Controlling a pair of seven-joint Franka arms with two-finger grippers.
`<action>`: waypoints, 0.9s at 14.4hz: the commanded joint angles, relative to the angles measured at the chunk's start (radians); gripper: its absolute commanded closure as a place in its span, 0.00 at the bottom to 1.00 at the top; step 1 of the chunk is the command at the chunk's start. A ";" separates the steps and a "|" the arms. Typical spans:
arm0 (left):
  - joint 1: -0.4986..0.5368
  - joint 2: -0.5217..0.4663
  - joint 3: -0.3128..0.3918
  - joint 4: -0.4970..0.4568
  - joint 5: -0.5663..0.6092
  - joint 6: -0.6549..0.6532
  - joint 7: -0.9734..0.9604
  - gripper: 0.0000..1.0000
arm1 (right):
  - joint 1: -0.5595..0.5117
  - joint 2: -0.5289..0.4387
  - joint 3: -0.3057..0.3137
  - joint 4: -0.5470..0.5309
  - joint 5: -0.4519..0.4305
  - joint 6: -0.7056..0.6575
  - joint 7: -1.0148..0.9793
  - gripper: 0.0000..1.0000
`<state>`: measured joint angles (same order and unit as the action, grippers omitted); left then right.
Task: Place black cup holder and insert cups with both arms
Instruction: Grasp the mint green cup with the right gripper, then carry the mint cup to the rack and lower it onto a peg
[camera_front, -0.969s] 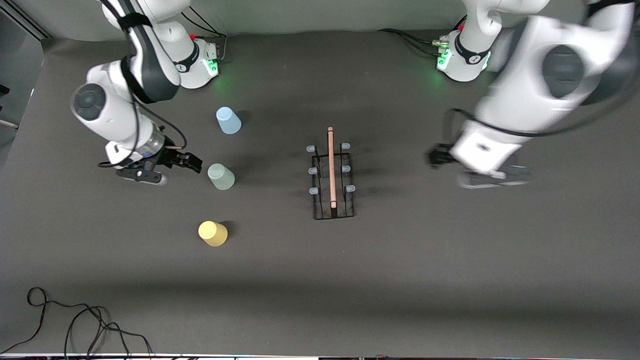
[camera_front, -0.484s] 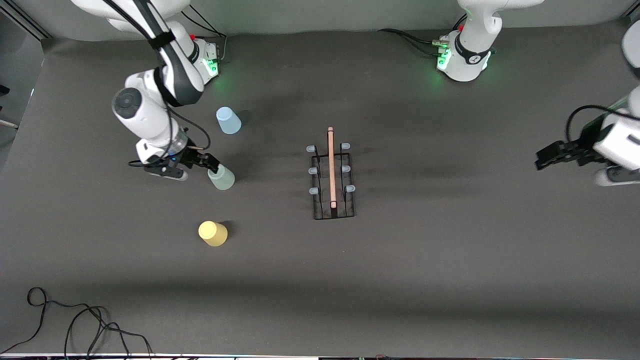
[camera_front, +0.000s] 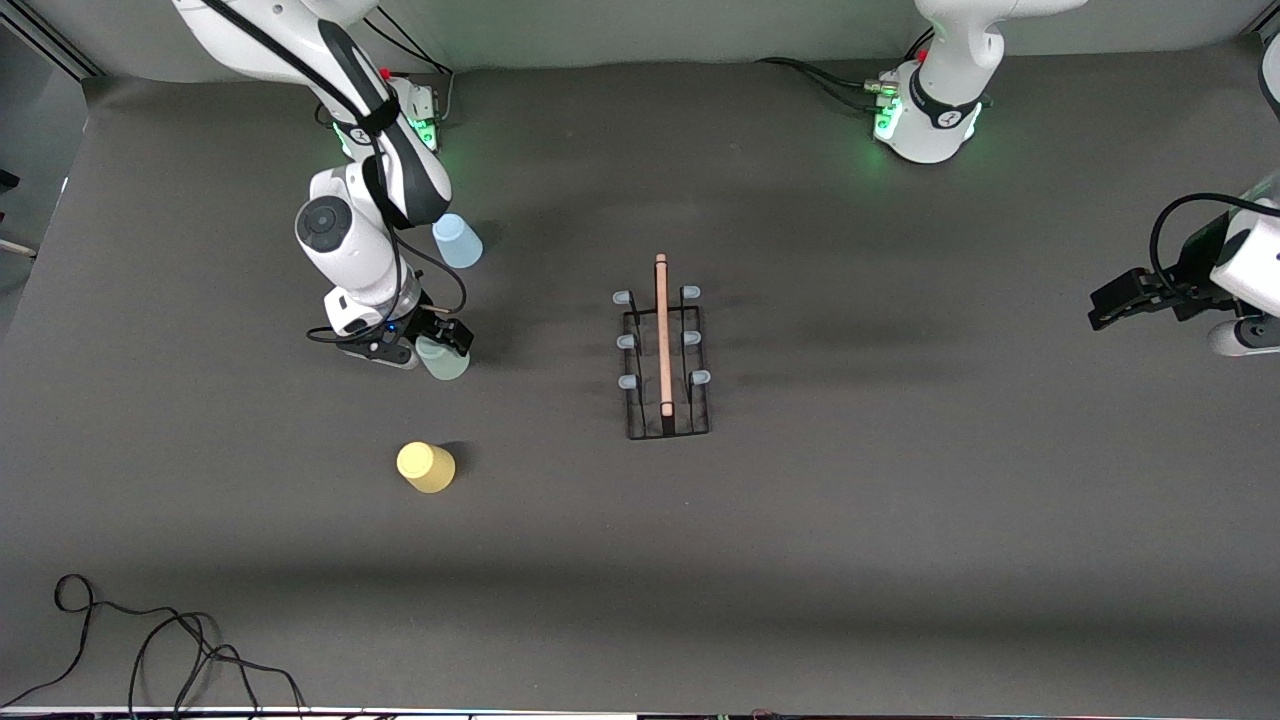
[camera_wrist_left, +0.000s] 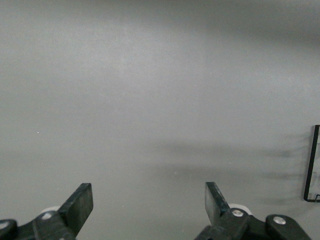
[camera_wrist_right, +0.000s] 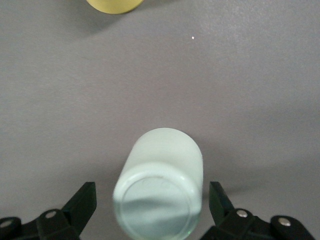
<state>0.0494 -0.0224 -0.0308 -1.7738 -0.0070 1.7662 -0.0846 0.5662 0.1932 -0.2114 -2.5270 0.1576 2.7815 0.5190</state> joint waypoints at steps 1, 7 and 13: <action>-0.002 0.022 -0.009 0.020 0.048 -0.001 -0.006 0.00 | 0.008 0.011 -0.006 0.005 0.023 0.013 -0.007 0.71; -0.129 0.024 0.110 0.072 0.051 -0.060 0.005 0.00 | 0.011 -0.092 -0.008 0.051 0.023 -0.098 0.016 1.00; -0.129 0.009 0.115 0.082 0.051 -0.067 0.022 0.00 | 0.113 -0.167 -0.002 0.252 0.023 -0.381 0.332 1.00</action>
<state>-0.0552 -0.0075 0.0638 -1.7127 0.0277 1.7217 -0.0773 0.5941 0.0188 -0.2112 -2.3247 0.1598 2.4243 0.7068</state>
